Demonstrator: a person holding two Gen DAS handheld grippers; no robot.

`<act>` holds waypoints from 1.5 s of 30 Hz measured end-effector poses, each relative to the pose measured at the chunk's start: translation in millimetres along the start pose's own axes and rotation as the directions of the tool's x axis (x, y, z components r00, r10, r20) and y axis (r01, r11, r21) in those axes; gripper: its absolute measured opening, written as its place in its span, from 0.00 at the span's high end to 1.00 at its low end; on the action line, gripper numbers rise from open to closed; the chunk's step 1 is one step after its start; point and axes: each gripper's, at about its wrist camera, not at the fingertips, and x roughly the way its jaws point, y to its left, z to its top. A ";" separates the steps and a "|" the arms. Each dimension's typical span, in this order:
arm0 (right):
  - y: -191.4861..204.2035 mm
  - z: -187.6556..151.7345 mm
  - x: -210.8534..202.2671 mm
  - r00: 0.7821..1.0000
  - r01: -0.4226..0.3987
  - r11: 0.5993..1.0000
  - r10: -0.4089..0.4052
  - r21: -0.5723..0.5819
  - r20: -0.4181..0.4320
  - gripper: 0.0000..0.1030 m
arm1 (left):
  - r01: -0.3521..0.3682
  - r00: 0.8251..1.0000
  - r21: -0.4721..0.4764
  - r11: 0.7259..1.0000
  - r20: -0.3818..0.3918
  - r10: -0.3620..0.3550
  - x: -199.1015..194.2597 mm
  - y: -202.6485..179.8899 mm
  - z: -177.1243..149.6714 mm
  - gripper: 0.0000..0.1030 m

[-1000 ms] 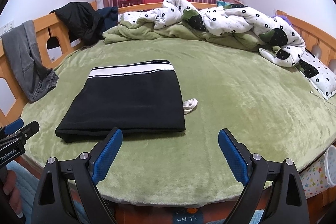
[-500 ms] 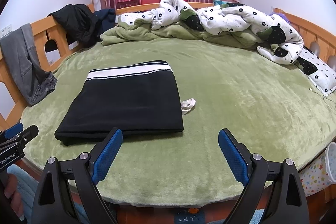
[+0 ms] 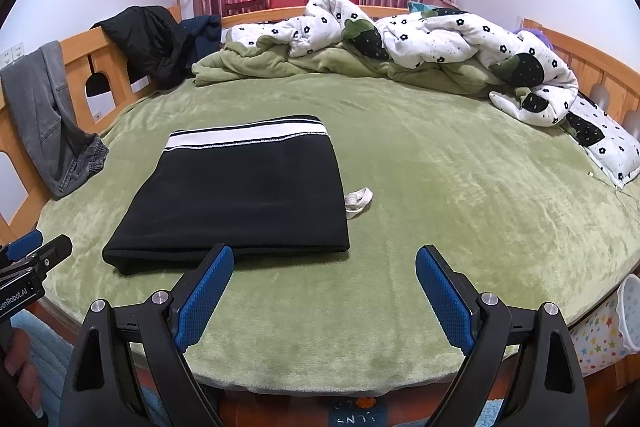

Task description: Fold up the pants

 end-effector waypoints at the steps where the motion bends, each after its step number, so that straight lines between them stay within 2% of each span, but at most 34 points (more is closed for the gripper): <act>1: 0.3 -0.1 -0.2 1.000 0.000 1.000 0.000 0.001 0.000 0.11 | -0.001 1.000 0.001 1.000 0.000 0.001 0.2 0.8 0.5 0.24; 39: -0.5 -1.9 0.8 1.000 0.006 1.000 -0.006 -0.001 -0.001 0.11 | 0.000 1.000 -0.003 1.000 0.006 0.000 -0.5 -0.4 0.9 0.23; 45: 0.6 -1.9 0.5 1.000 0.007 1.000 -0.007 -0.001 -0.001 0.11 | -0.011 1.000 0.004 1.000 0.026 0.011 -3.6 -0.7 1.6 0.23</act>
